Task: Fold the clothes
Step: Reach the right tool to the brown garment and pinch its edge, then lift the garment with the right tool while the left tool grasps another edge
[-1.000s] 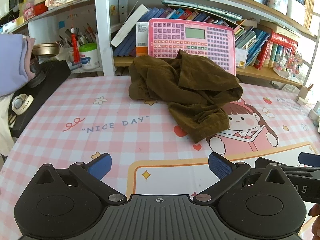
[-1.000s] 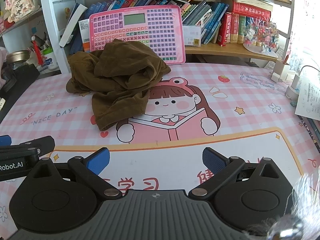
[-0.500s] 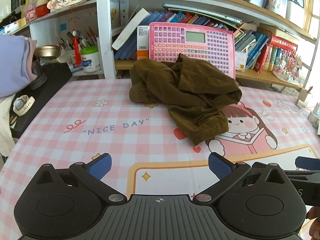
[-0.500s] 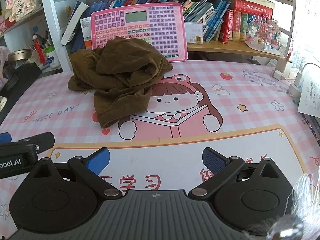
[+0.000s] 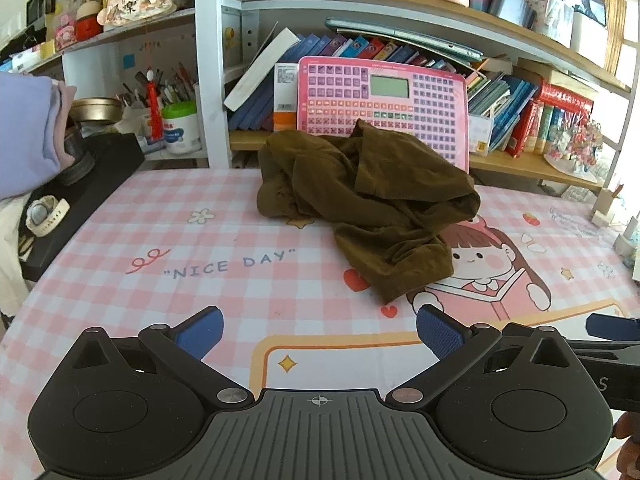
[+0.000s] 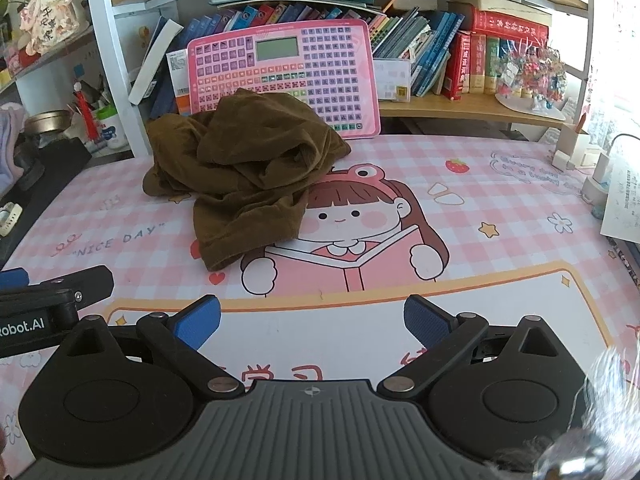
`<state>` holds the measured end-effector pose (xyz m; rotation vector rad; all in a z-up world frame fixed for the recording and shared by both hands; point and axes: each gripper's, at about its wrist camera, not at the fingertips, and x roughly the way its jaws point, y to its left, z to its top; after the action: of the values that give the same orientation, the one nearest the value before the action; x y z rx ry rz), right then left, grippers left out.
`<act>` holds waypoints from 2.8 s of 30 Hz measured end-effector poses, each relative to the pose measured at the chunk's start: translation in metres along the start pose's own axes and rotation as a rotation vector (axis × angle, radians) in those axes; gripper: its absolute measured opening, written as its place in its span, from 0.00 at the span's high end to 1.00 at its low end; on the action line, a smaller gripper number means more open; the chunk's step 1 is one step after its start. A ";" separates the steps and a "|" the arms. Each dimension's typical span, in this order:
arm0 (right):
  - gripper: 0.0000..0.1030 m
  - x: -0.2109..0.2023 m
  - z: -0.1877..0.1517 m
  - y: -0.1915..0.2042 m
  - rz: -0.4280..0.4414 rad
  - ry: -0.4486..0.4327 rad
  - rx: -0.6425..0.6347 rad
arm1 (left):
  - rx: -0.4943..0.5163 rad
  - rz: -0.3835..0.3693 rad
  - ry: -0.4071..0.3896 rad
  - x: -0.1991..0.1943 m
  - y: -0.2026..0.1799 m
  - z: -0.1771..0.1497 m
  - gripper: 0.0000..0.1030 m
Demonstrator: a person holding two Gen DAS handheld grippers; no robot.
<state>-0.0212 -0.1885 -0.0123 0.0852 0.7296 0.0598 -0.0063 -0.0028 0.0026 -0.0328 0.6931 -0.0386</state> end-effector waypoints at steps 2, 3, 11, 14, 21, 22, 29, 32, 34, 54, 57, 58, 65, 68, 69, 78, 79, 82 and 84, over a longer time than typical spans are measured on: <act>0.04 0.001 0.001 -0.001 0.010 -0.002 -0.001 | -0.019 -0.022 0.009 0.001 0.001 0.003 0.00; 0.04 0.001 0.001 -0.002 0.017 -0.003 -0.001 | -0.027 -0.030 0.012 0.001 0.001 0.004 0.00; 0.04 0.013 0.009 -0.008 0.074 -0.004 -0.029 | -0.057 -0.018 0.048 0.010 0.000 0.008 0.00; 0.04 0.021 0.013 -0.011 0.099 -0.004 -0.052 | -0.067 0.001 0.057 0.020 0.001 0.013 0.00; 0.04 0.062 0.042 -0.014 0.121 -0.010 -0.163 | -0.136 0.028 0.049 0.033 0.001 0.023 0.00; 0.04 0.070 0.048 -0.013 0.125 -0.011 -0.191 | -0.137 0.034 0.050 0.033 -0.001 0.022 0.00; 0.10 0.128 0.087 -0.003 0.164 0.000 -0.305 | -0.171 0.070 0.054 0.019 0.001 0.014 0.00; 0.15 0.145 0.101 0.000 0.202 0.001 -0.282 | -0.192 0.106 0.050 0.011 0.007 0.012 0.00; 0.34 0.154 0.106 0.004 0.207 -0.001 -0.269 | -0.207 0.136 0.050 0.006 0.011 0.011 0.00; 0.92 0.037 0.008 -0.062 0.683 0.198 -0.023 | -0.185 0.057 0.000 0.015 -0.009 0.024 0.00; 0.92 0.034 -0.008 -0.053 0.706 0.284 -0.086 | -0.158 0.005 0.005 0.020 -0.023 0.024 0.00; 0.92 0.031 -0.008 -0.052 0.708 0.277 -0.103 | -0.149 -0.011 0.009 0.021 -0.027 0.024 0.00; 0.91 0.023 -0.012 -0.059 0.664 0.262 -0.095 | -0.125 -0.061 0.028 0.028 -0.045 0.019 0.00; 0.91 0.024 -0.018 -0.066 0.655 0.268 -0.084 | -0.122 -0.066 0.041 0.031 -0.047 0.018 0.00; 0.91 0.022 -0.018 -0.067 0.654 0.272 -0.085 | -0.119 -0.070 0.046 0.032 -0.048 0.019 0.00; 0.78 0.019 -0.021 -0.076 0.610 0.266 -0.050 | -0.074 -0.111 0.060 0.036 -0.062 0.021 0.00; 0.73 0.018 -0.021 -0.077 0.602 0.259 -0.049 | -0.070 -0.113 0.060 0.036 -0.063 0.022 0.00; 0.68 0.015 -0.021 -0.081 0.581 0.238 -0.043 | -0.064 -0.114 0.058 0.038 -0.064 0.025 0.00; 0.64 0.012 -0.021 -0.085 0.569 0.226 -0.036 | -0.058 -0.119 0.056 0.039 -0.066 0.026 0.00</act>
<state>-0.0242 -0.2704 -0.0448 0.2526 0.9116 0.6342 0.0390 -0.0700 0.0005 -0.1289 0.7474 -0.1341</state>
